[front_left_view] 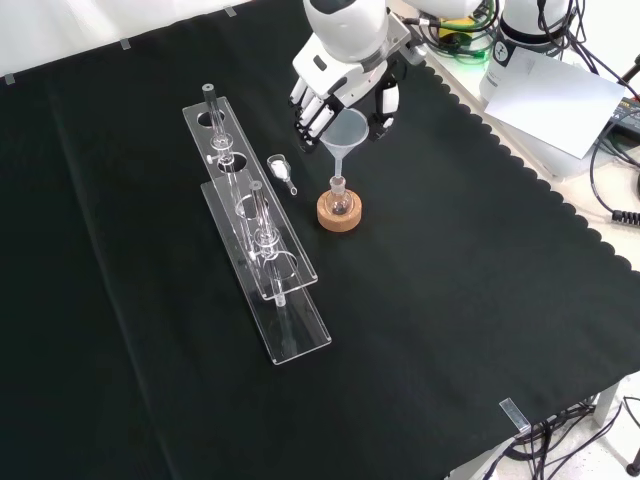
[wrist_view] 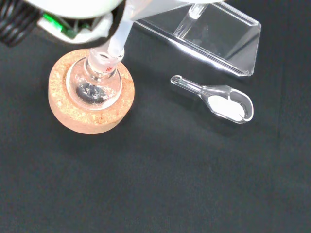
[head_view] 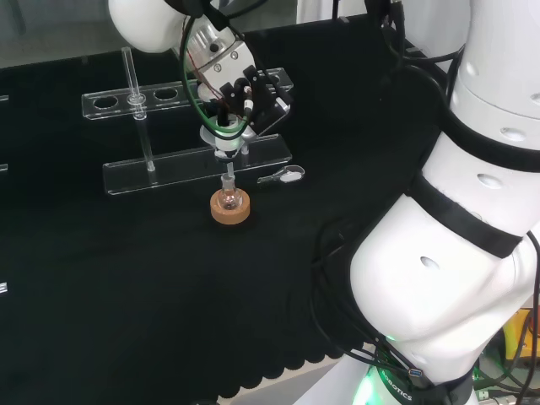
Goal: Place the funnel on the round-bottom flask.
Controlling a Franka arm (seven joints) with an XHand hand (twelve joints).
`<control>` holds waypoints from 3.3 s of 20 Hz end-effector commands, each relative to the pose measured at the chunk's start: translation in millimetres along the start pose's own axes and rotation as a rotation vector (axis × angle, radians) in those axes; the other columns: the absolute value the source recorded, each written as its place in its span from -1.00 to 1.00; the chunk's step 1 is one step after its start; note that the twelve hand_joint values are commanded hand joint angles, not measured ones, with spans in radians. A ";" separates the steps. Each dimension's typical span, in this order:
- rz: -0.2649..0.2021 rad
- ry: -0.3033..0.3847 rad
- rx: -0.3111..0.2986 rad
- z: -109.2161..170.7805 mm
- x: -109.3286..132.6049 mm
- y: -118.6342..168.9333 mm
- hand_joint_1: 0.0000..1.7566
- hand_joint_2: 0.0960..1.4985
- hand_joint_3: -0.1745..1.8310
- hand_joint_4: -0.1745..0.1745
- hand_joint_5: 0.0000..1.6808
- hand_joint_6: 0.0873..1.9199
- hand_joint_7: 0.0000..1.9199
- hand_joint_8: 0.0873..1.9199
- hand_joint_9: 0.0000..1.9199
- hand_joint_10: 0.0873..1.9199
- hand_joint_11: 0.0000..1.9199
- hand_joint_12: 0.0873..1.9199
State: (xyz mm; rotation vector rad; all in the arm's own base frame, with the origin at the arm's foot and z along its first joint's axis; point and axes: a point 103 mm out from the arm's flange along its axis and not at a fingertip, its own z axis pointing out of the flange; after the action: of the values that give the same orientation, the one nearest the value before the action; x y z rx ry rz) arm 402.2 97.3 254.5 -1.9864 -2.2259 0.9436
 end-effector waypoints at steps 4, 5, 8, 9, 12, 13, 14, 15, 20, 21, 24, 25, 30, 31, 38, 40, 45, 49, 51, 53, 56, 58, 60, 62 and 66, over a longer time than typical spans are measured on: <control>-0.003 0.027 -0.013 -2.8 5.1 4.4 0.13 -0.29 -0.06 0.15 -0.33 -0.23 -0.37 -0.36 0.01 -0.60 -0.25 0.28; -0.005 0.033 -0.015 -2.8 5.0 4.5 0.13 -0.29 -0.06 0.15 -0.33 -0.23 -0.37 -0.36 0.01 -0.60 -0.25 0.28; -0.008 0.038 -0.014 -2.8 6.5 5.3 0.13 -0.29 -0.06 0.15 -0.33 -0.23 -0.37 -0.36 0.01 -0.60 -0.25 0.28; -0.009 0.039 -0.011 -2.6 6.8 5.5 0.13 -0.29 -0.06 0.15 -0.33 -0.23 -0.37 -0.36 0.01 -0.60 -0.25 0.28; -0.010 0.035 -0.003 -1.0 11.0 8.7 0.13 -0.29 -0.06 0.15 -0.33 -0.23 -0.37 -0.36 0.01 -0.60 -0.25 0.28; -0.011 0.034 -0.002 0.0 12.7 9.9 0.13 -0.29 -0.06 0.15 -0.33 -0.23 -0.37 -0.36 0.01 -0.60 -0.25 0.28; -0.012 0.034 -0.002 1.1 13.7 10.9 0.13 -0.29 -0.06 0.15 -0.33 -0.23 -0.37 -0.36 0.01 -0.60 -0.25 0.28; -0.013 0.036 -0.001 2.2 13.9 11.6 0.13 -0.29 -0.06 0.15 -0.33 -0.23 -0.37 -0.36 0.01 -0.60 -0.25 0.28; -0.012 0.043 0.008 6.1 11.4 12.9 0.13 -0.29 -0.05 0.15 -0.33 -0.22 -0.37 -0.36 0.01 -0.60 -0.25 0.28; -0.012 0.044 0.008 6.2 11.1 12.8 0.13 -0.29 -0.05 0.15 -0.33 -0.22 -0.37 -0.36 0.01 -0.60 -0.25 0.28; -0.012 0.045 0.008 6.5 10.4 12.7 0.13 -0.29 -0.05 0.15 -0.33 -0.22 -0.37 -0.36 0.01 -0.60 -0.25 0.28; -0.012 0.046 0.010 6.5 10.3 12.6 0.13 -0.29 -0.05 0.15 -0.33 -0.22 -0.37 -0.36 0.01 -0.60 -0.25 0.28; -0.014 0.048 0.017 8.2 7.2 12.5 0.13 -0.29 -0.05 0.15 -0.33 -0.22 -0.37 -0.36 0.01 -0.60 -0.25 0.28; -0.012 0.045 0.020 9.1 6.5 12.7 0.13 -0.29 -0.05 0.15 -0.33 -0.22 -0.37 -0.36 0.01 -0.60 -0.25 0.28; -0.008 0.042 0.037 15.9 5.3 14.7 0.13 -0.29 -0.05 0.15 -0.33 -0.22 -0.37 -0.36 0.01 -0.60 -0.25 0.27; -0.007 0.040 0.036 16.7 5.0 15.2 0.13 -0.29 -0.05 0.15 -0.33 -0.22 -0.37 -0.36 0.01 -0.60 -0.25 0.27; -0.008 0.045 0.036 16.9 4.6 15.7 0.13 -0.29 -0.05 0.15 -0.33 -0.22 -0.37 -0.36 0.01 -0.60 -0.25 0.27; -0.011 0.052 0.032 19.5 3.5 17.9 0.13 -0.29 -0.05 0.15 -0.33 -0.22 -0.37 -0.36 0.01 -0.60 -0.25 0.27; -0.013 0.048 0.032 20.2 4.4 18.8 0.13 -0.29 -0.05 0.15 -0.33 -0.22 -0.37 -0.36 0.01 -0.60 -0.25 0.28; -0.014 0.046 0.035 22.6 5.7 20.5 0.13 -0.29 -0.05 0.14 -0.33 -0.22 -0.37 -0.35 0.01 -0.60 -0.25 0.28; -0.015 0.042 0.041 26.1 6.6 22.8 0.13 -0.29 -0.05 0.14 -0.34 -0.22 -0.37 -0.35 0.01 -0.60 -0.25 0.28; -0.015 0.041 0.041 27.2 7.0 23.4 0.13 -0.29 -0.05 0.14 -0.34 -0.22 -0.37 -0.35 0.01 -0.60 -0.26 0.28; -0.015 0.044 0.038 28.2 7.1 23.7 0.13 -0.29 -0.05 0.14 -0.34 -0.22 -0.37 -0.35 0.00 -0.60 -0.26 0.28; -0.013 0.041 0.039 29.3 7.4 24.3 0.13 -0.29 -0.05 0.12 -0.35 -0.22 -0.38 -0.36 0.00 -0.60 -0.26 0.28; -0.009 0.041 0.044 31.7 6.8 24.5 0.13 -0.29 -0.05 0.07 -0.39 -0.23 -0.39 -0.36 -0.01 -0.60 -0.26 0.28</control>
State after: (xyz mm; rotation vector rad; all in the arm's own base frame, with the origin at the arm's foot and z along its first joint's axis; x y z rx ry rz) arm 411.0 91.4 216.1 -1.9537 -2.1751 0.9308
